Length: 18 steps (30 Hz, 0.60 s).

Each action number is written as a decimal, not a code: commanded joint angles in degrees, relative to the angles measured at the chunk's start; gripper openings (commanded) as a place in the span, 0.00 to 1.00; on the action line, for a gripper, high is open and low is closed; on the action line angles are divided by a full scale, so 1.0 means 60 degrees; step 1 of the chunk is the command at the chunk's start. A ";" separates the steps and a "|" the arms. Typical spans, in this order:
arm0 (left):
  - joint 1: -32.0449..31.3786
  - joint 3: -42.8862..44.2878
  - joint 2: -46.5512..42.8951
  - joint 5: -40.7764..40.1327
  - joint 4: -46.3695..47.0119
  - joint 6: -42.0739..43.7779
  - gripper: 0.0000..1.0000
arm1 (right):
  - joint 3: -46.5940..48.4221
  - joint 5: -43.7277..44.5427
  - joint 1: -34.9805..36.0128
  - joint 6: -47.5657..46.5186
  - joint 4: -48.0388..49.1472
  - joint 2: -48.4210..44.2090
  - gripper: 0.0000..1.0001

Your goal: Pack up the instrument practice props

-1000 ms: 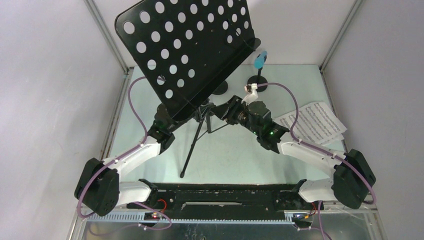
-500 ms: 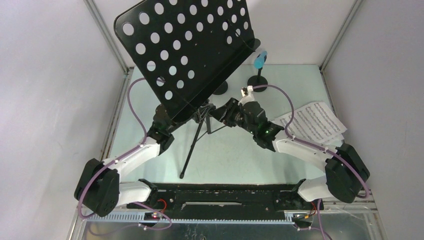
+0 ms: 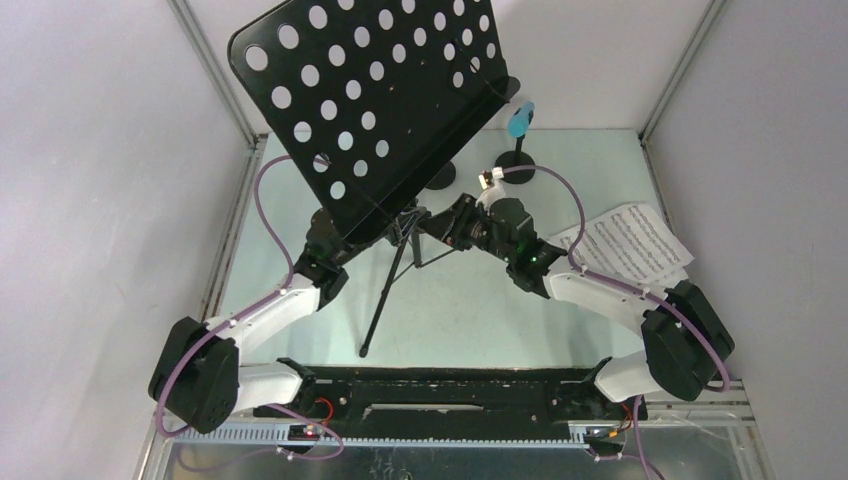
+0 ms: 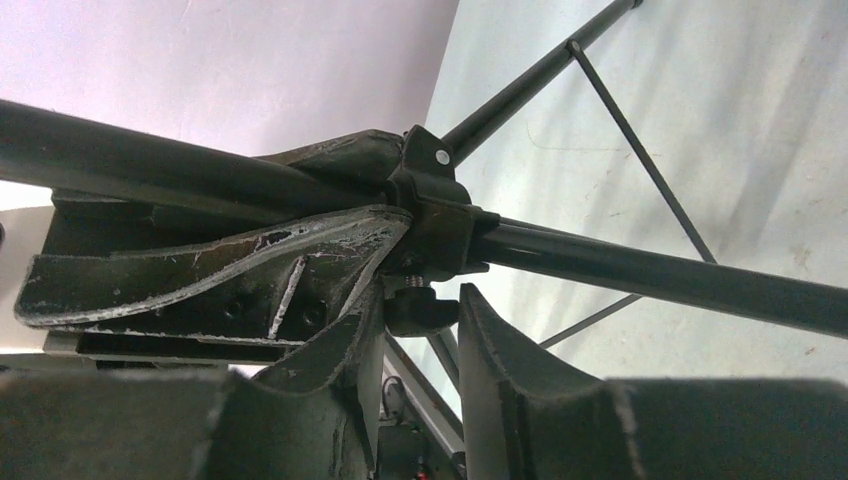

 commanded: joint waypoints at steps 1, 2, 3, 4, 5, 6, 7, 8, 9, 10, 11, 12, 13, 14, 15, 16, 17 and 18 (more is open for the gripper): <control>-0.0258 -0.0638 0.0448 0.1432 -0.2624 0.0168 0.05 | 0.0029 -0.0226 -0.0069 -0.1362 0.0734 0.0206 0.00; -0.0258 -0.0623 0.0462 0.1429 -0.2655 0.0182 0.05 | 0.0112 -0.0313 0.0002 -0.2061 0.0698 0.0206 0.00; -0.0266 -0.0608 0.0480 0.1447 -0.2682 0.0200 0.05 | 0.0257 -0.0285 0.0110 -0.2842 0.0580 0.0202 0.00; -0.0263 -0.0594 0.0495 0.1464 -0.2697 0.0212 0.05 | 0.0405 -0.0146 0.0268 -0.3749 0.0357 0.0194 0.00; -0.0259 -0.0592 0.0499 0.1468 -0.2720 0.0226 0.05 | 0.0560 0.0029 0.0444 -0.4615 0.0100 0.0182 0.00; -0.0266 -0.0592 0.0490 0.1465 -0.2738 0.0237 0.05 | 0.0692 0.0241 0.0627 -0.5536 -0.0163 0.0160 0.00; -0.0263 -0.0592 0.0494 0.1468 -0.2742 0.0249 0.05 | 0.0739 0.0473 0.0816 -0.6353 -0.0302 0.0127 0.00; -0.0268 -0.0592 0.0499 0.1472 -0.2744 0.0246 0.05 | 0.0742 0.0725 0.1001 -0.7257 -0.0396 0.0075 0.00; -0.0261 -0.0595 0.0507 0.1482 -0.2737 0.0245 0.05 | 0.0738 0.0965 0.1220 -0.8179 -0.0501 0.0057 0.00; -0.0270 -0.0583 0.0520 0.1490 -0.2735 0.0243 0.05 | 0.0741 0.1204 0.1418 -0.9010 -0.0560 0.0052 0.00; -0.0267 -0.0578 0.0539 0.1482 -0.2729 0.0232 0.05 | 0.0742 0.1479 0.1648 -1.0177 -0.0602 0.0086 0.00; -0.0272 -0.0566 0.0550 0.1474 -0.2730 0.0231 0.05 | 0.0738 0.1708 0.1858 -1.1062 -0.0657 0.0132 0.00; -0.0260 -0.0563 0.0557 0.1476 -0.2732 0.0218 0.05 | 0.0741 0.1892 0.2082 -1.1929 -0.0717 0.0196 0.00; -0.0269 -0.0570 0.0558 0.1495 -0.2734 0.0216 0.05 | 0.0738 0.2072 0.2316 -1.2857 -0.0794 0.0281 0.00; -0.0269 -0.0587 0.0558 0.1494 -0.2736 0.0216 0.05 | 0.0741 0.2348 0.2558 -1.3671 -0.0849 0.0371 0.00; -0.0261 -0.0598 0.0547 0.1479 -0.2731 0.0223 0.05 | 0.0740 0.2717 0.2786 -1.4481 -0.0876 0.0457 0.00; -0.0261 -0.0605 0.0533 0.1462 -0.2728 0.0228 0.05 | 0.0740 0.3126 0.2996 -1.5161 -0.0862 0.0585 0.00; -0.0266 -0.0606 0.0514 0.1449 -0.2735 0.0241 0.05 | 0.0705 0.3505 0.3161 -1.5708 -0.0777 0.0661 0.00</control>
